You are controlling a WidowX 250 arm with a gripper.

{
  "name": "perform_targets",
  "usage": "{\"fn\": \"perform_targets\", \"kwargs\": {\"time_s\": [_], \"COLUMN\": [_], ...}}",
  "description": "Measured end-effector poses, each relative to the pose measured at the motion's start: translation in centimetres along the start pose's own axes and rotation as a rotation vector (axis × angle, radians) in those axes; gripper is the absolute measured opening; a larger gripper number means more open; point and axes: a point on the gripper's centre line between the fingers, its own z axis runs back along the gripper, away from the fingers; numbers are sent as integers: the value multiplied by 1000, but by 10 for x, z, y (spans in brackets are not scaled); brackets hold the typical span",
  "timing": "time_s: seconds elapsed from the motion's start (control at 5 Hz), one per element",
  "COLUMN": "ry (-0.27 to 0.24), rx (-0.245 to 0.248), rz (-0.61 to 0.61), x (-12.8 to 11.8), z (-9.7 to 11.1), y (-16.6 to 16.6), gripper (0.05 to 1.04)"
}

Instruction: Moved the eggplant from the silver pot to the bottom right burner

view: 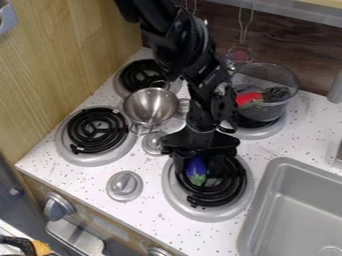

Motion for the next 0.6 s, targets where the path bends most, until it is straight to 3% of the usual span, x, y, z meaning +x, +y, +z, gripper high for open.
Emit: {"fn": "perform_targets", "kwargs": {"time_s": [0.2, 0.4, 0.6], "ry": [-22, -10, 16], "rx": [17, 18, 54], "rz": [16, 35, 46], "x": [-1, -3, -4], "z": [1, 1, 6], "y": [-2, -2, 2], "gripper": [997, 1001, 1001]}}
